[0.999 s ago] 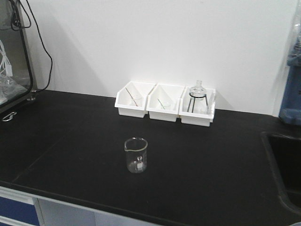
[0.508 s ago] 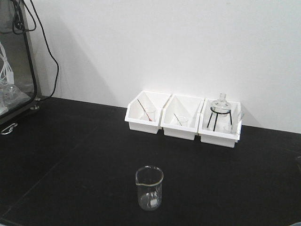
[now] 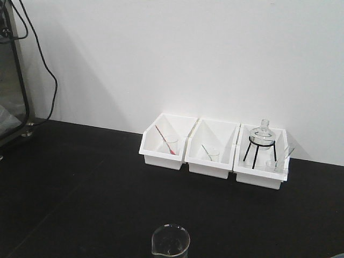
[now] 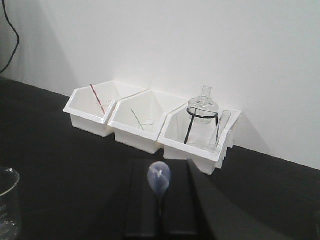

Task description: Grab transparent chemical and place on left bench

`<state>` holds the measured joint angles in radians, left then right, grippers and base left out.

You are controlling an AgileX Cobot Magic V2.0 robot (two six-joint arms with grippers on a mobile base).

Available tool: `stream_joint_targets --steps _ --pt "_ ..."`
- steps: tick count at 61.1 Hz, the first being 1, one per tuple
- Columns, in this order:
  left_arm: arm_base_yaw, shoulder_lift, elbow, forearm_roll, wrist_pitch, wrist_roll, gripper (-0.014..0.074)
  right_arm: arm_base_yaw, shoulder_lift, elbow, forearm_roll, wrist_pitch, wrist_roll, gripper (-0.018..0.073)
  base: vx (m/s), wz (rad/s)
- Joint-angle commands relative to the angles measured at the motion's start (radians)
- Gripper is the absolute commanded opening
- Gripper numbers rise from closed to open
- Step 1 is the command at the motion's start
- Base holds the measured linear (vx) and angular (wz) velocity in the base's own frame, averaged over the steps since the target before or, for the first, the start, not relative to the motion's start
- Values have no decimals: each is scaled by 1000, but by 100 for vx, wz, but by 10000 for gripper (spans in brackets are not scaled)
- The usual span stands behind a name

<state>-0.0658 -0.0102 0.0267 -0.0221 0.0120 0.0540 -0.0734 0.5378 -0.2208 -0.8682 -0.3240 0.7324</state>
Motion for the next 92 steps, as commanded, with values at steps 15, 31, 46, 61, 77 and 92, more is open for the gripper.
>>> stream_joint_targets --steps 15,31,46,61,77,92 --pt "-2 -19 16 -1 -78 -8 -3 2 0 -28 16 -51 -3 -4 11 -5" --pt "-2 -19 16 -1 -78 -8 -3 2 0 -28 16 -66 -3 -4 5 -2" --pt "-2 -19 16 -1 -78 -8 -3 2 29 -32 -10 -203 -1 -3 0 0" --pt "-2 -19 16 -1 -78 -8 -3 2 203 -123 -100 -450 133 -1 0 0" --pt "-2 -19 16 -1 -78 -8 -3 111 389 -316 -148 -451 144 -1 0 0" --pt "-2 -19 16 -1 -78 -8 -3 537 592 -509 -45 -9 0 -1 0 0"
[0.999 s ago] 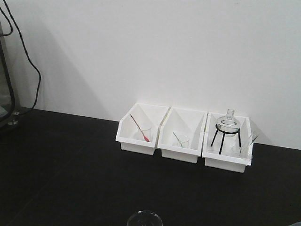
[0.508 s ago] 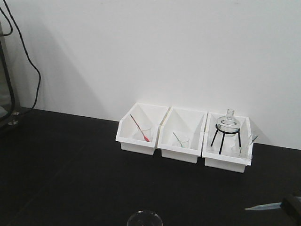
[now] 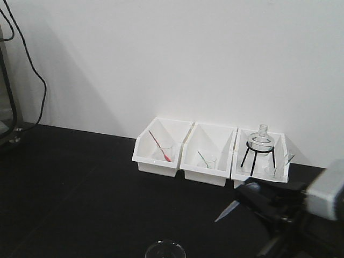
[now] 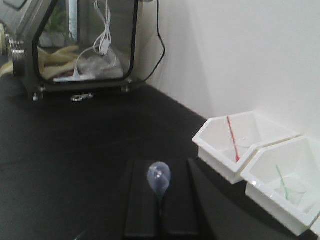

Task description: Grab transparent chemical and place on left bench

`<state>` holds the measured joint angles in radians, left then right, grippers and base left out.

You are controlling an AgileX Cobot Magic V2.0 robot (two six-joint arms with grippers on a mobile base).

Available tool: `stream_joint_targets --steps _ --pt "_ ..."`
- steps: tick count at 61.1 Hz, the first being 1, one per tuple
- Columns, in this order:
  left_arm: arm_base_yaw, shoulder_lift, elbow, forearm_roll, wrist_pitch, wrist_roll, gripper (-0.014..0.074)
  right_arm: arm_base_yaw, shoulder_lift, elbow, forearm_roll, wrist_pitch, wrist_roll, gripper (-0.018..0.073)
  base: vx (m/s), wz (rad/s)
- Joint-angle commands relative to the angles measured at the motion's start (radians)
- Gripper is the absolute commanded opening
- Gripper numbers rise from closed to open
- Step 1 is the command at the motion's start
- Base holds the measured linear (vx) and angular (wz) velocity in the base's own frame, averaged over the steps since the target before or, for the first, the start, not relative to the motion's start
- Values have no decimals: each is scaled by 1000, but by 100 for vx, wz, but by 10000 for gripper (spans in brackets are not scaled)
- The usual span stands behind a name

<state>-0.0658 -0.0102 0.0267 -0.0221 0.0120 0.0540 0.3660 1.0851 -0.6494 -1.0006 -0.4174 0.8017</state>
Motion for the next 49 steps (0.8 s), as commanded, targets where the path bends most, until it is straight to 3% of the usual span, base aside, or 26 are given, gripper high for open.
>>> stream_joint_targets --steps 1,11,33,49 --pt "-2 -19 16 -1 -78 -8 -3 113 57 -90 95 96 -80 -1 0 0" --pt "-2 -19 16 -1 -78 -8 -3 215 204 -181 117 114 -140 -1 0 0" --pt "-2 -19 16 -1 -78 -8 -3 222 448 -225 113 -13 -147 22 0 0" --pt "-2 -19 16 -1 -78 -8 -3 222 515 -225 113 -73 -147 143 0 0"
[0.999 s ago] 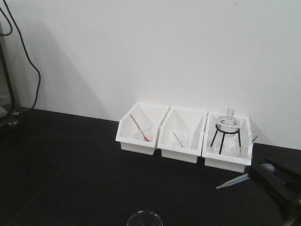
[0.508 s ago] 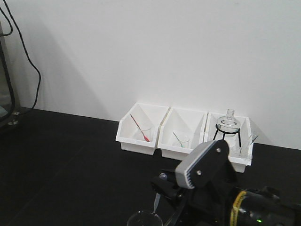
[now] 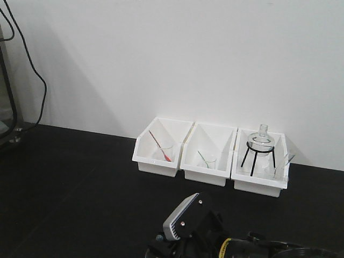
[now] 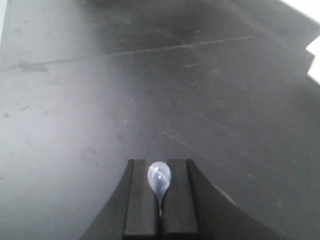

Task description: Grab transparent chemical and place on left bench

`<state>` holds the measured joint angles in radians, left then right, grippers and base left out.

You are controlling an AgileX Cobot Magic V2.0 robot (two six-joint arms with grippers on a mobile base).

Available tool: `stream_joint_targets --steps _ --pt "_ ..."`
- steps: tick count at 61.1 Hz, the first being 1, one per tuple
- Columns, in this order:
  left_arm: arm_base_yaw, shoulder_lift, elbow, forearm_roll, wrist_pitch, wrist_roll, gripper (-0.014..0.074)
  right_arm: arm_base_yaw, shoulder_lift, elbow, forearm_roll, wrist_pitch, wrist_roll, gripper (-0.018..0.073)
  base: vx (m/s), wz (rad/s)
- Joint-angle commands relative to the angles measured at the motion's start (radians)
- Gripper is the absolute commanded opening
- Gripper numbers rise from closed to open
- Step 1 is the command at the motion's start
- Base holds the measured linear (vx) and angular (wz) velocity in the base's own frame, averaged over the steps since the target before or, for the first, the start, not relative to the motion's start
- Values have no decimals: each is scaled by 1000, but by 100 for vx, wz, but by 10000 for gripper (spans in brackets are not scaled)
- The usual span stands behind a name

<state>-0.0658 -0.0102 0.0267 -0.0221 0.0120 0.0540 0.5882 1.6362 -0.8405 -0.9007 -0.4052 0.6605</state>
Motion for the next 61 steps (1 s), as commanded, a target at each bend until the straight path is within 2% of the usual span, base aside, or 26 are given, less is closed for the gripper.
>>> stream_joint_targets --steps 1,14,24,44,61 --pt "-2 -19 16 -1 -78 -8 -3 0 -36 -34 14 -85 -6 155 0 0" --pt "-2 -19 16 -1 -78 -8 -3 -2 -36 -34 14 -66 4 334 0 0" --pt "-2 -19 16 -1 -78 -8 -3 -2 -47 -34 13 7 22 465 0 0" --pt "-2 -19 16 -1 -78 -8 -3 -1 -229 -28 8 100 25 478 0 0" --pt "-2 -19 16 -1 -78 -8 -3 -1 -102 -28 8 90 17 478 0 0"
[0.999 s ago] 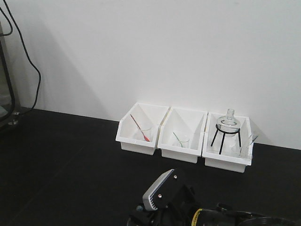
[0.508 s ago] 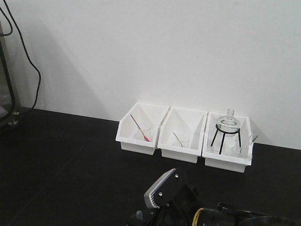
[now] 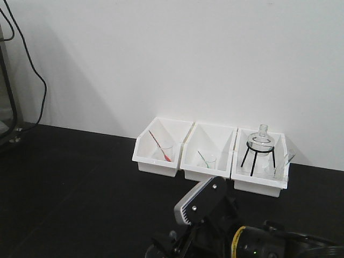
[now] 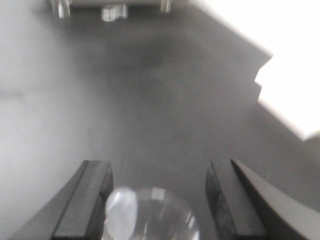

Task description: Grab transparent chemical and place on left bench

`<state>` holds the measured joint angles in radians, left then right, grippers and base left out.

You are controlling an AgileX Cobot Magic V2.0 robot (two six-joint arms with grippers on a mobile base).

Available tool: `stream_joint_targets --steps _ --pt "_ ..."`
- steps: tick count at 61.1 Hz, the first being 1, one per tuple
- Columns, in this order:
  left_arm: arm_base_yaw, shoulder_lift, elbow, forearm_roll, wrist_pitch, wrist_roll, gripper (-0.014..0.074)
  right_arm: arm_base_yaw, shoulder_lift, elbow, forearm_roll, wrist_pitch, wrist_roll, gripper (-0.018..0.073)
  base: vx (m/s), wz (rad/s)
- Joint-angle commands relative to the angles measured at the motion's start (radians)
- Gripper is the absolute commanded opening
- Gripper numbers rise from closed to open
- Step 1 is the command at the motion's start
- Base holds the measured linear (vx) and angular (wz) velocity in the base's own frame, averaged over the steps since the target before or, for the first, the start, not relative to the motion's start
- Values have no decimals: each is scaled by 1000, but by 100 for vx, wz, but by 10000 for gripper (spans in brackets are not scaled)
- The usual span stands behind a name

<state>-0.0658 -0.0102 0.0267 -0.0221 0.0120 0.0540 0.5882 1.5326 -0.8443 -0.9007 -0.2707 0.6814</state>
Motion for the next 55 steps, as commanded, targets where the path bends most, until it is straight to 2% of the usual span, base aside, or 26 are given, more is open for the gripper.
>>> stream_joint_targets --steps 1,7,12,16,21,27,36,55 --pt "-2 -19 16 -1 -78 -8 -3 -1 2 -24 11 -47 1 478 0 0" --pt "-2 -19 16 -1 -78 -8 -3 -8 45 -25 15 -58 -41 473 0 0" --pt "-2 -19 16 -1 -78 -8 -3 -8 25 -25 47 -117 51 473 0 0" --pt "-2 -19 16 -1 -78 -8 -3 -9 20 -27 47 -142 43 469 0 0" --pt "-2 -19 16 -1 -78 -8 -3 -14 18 -28 46 -78 10 468 0 0" --pt "-2 -19 16 -1 -78 -8 -3 -8 -31 -27 46 -1 30 468 0 0" --pt "-2 -19 16 -1 -78 -8 -3 25 -173 -25 38 18 79 468 0 0" --pt "-2 -19 16 -1 -78 -8 -3 37 -352 -25 36 129 79 468 0 0"
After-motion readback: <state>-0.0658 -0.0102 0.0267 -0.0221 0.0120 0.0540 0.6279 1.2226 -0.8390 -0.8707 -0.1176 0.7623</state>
